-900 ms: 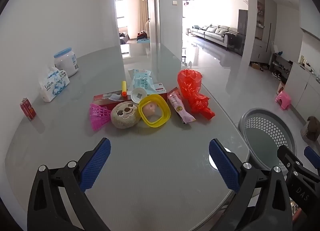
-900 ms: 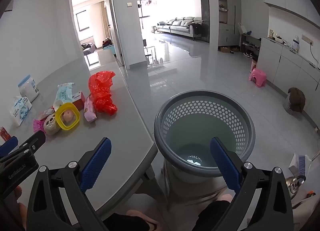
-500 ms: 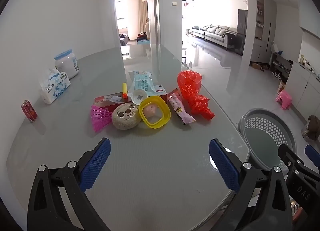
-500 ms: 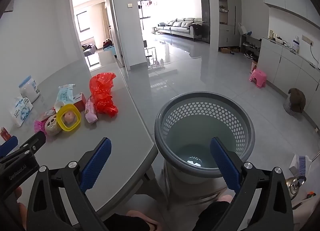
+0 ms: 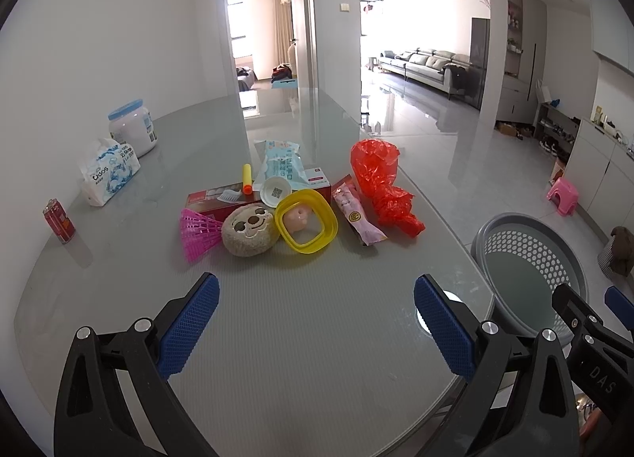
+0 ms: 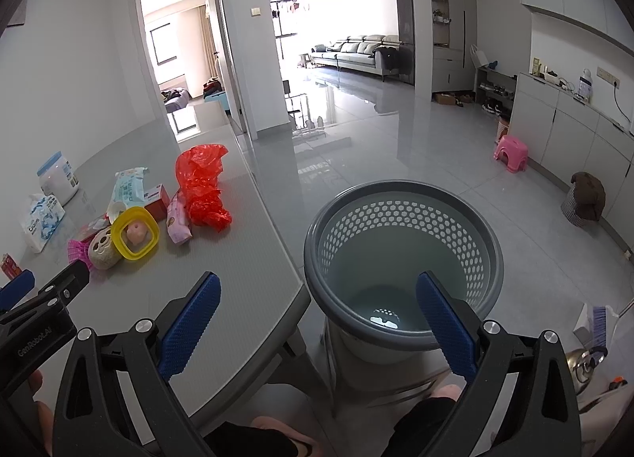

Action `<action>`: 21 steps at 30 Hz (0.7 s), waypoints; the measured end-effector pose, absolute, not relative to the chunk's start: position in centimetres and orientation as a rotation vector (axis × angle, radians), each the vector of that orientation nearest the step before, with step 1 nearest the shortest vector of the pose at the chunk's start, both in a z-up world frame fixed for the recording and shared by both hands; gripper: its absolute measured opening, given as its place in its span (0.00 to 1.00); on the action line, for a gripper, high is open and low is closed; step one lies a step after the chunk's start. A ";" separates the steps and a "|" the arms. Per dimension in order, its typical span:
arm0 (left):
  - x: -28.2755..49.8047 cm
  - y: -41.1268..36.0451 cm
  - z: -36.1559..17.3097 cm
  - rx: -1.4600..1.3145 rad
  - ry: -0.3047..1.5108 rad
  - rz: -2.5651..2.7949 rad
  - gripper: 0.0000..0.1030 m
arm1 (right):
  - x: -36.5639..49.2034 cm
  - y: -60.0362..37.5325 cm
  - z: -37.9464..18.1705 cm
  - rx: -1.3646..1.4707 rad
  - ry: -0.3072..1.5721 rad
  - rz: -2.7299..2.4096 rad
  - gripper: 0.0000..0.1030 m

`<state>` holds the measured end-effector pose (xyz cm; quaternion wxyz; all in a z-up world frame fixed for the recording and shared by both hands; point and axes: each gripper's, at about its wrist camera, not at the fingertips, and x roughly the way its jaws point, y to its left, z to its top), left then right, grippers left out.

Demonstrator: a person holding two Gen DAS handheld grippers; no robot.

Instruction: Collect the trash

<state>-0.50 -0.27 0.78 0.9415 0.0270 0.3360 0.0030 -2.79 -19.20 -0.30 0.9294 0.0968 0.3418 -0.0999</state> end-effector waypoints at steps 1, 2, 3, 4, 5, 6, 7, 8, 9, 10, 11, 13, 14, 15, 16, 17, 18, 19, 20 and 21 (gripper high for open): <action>-0.5 -0.3 0.8 0.055 0.685 0.006 0.94 | -2.8 -19.2 -0.2 0.198 0.700 -0.205 0.92; -0.5 -0.3 0.7 0.056 0.684 0.006 0.94 | -2.8 -19.2 -0.3 0.199 0.701 -0.205 0.92; -0.5 -0.3 0.7 0.057 0.685 0.006 0.94 | -2.8 -19.2 -0.3 0.199 0.701 -0.204 0.92; -0.5 -0.3 0.7 0.057 0.685 0.006 0.94 | -2.8 -19.2 -0.3 0.200 0.701 -0.205 0.92; -0.5 -0.3 0.7 0.057 0.685 0.006 0.94 | -2.8 -19.2 -0.3 0.200 0.700 -0.205 0.92; -0.5 -0.3 0.8 0.056 0.685 0.006 0.94 | -2.8 -19.2 -0.3 0.200 0.700 -0.204 0.92; -0.5 -0.3 0.7 0.057 0.685 0.005 0.94 | -2.8 -19.2 -0.3 0.199 0.701 -0.204 0.92; -0.5 -0.3 0.7 0.057 0.685 0.005 0.94 | -2.8 -19.2 -0.3 0.199 0.701 -0.204 0.92; -0.5 -0.3 0.7 0.057 0.685 0.005 0.94 | -2.8 -19.2 -0.3 0.199 0.701 -0.204 0.92; -0.5 -0.3 0.7 0.057 0.684 0.005 0.94 | -2.8 -19.2 -0.3 0.198 0.700 -0.204 0.92; -0.5 -0.3 0.7 0.057 0.685 0.006 0.94 | -2.8 -19.2 -0.4 0.199 0.701 -0.205 0.92; -0.5 -0.3 0.7 0.056 0.685 0.005 0.94 | -2.8 -19.3 -0.3 0.200 0.702 -0.204 0.92; -0.5 -0.3 0.7 0.056 0.686 0.006 0.94 | -2.8 -19.2 -0.4 0.199 0.700 -0.205 0.92; -0.5 -0.3 0.7 0.056 0.685 0.006 0.94 | -2.8 -19.2 -0.4 0.199 0.701 -0.205 0.92; -0.5 -0.3 0.7 0.055 0.685 0.005 0.94 | -2.8 -19.2 -0.3 0.200 0.701 -0.204 0.92; -0.5 -0.3 0.7 0.056 0.686 0.006 0.94 | -2.8 -19.2 -0.3 0.200 0.701 -0.203 0.92; -0.5 -0.3 0.7 0.055 0.687 0.006 0.94 | -2.9 -19.2 -0.5 0.199 0.701 -0.203 0.92; -0.6 -0.4 0.7 0.055 0.688 0.007 0.94 | -2.8 -19.2 -0.5 0.198 0.702 -0.205 0.92; -0.6 -0.4 0.6 0.056 0.689 0.007 0.94 | -2.8 -19.1 -0.6 0.198 0.702 -0.205 0.92; -0.6 -0.4 0.6 0.056 0.689 0.008 0.94 | -2.8 -19.1 -0.6 0.199 0.702 -0.204 0.92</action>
